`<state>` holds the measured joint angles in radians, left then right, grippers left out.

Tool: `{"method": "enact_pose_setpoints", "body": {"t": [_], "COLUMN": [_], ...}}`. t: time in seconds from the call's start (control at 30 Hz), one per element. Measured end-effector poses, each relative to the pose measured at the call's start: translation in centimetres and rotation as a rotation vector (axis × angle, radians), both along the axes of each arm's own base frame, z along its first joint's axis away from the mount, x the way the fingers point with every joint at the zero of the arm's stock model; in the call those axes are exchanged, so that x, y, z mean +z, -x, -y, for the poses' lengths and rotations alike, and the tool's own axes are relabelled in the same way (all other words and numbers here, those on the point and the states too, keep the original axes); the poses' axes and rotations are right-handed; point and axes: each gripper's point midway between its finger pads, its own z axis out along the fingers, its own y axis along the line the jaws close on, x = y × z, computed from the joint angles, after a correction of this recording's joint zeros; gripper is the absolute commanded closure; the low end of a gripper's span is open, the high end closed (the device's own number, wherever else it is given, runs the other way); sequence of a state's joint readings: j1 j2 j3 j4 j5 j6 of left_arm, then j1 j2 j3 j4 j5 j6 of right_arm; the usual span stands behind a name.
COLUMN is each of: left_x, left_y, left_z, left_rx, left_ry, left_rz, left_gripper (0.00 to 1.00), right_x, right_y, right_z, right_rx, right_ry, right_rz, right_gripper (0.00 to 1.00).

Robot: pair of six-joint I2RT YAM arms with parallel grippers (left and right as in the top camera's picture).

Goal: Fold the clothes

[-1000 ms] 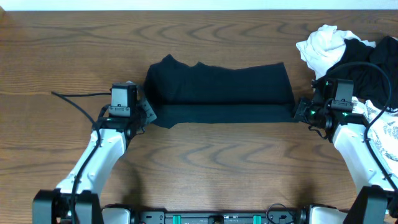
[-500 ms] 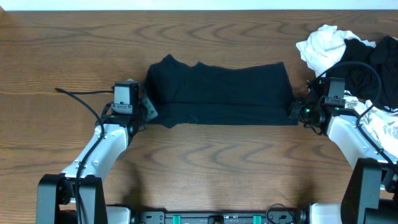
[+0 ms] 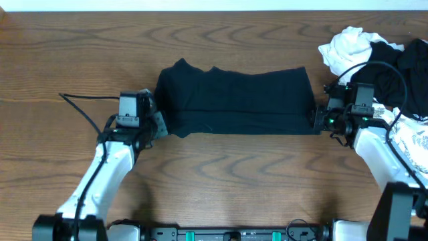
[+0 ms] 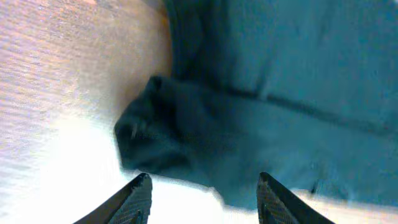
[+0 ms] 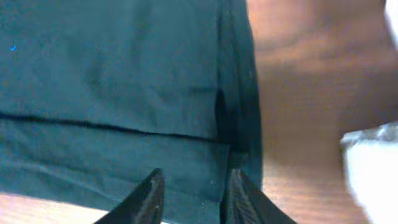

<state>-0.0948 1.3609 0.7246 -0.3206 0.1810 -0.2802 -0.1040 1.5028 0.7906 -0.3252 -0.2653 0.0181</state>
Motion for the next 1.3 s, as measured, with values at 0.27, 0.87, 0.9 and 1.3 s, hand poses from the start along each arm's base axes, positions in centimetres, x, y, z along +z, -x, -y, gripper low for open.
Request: {"method": "enact_pose_setpoints", "body": {"t": [0.27, 0.87, 0.9, 1.3], "left_x": [-1.4, -4.0, -4.0, -4.8], "left_y": [2.1, 1.1, 1.1, 1.2], "left_z": [2.4, 4.1, 4.1, 4.8], "left_rx": [-0.297, -0.365, -0.361, -0.324], "left_ry": [-0.118, -0.127, -0.124, -0.063], "left_rz": [-0.044, -0.053, -0.053, -0.087], "left_gripper": [0.41, 0.42, 0.42, 0.93], "right_x": [-0.2, -0.7, -0.7, -0.7], "right_y": [1.6, 2.0, 2.0, 2.0], "right_z": [-2.2, -2.0, -2.0, -2.0], "right_rx": [0.202, 0.217, 0.216, 0.208], "right_ry": [0.16, 0.308, 0.308, 0.308], "right_rz": [-0.018, -0.044, -0.044, -0.046], "right_gripper": [0.58, 0.6, 0.6, 0.72]}}
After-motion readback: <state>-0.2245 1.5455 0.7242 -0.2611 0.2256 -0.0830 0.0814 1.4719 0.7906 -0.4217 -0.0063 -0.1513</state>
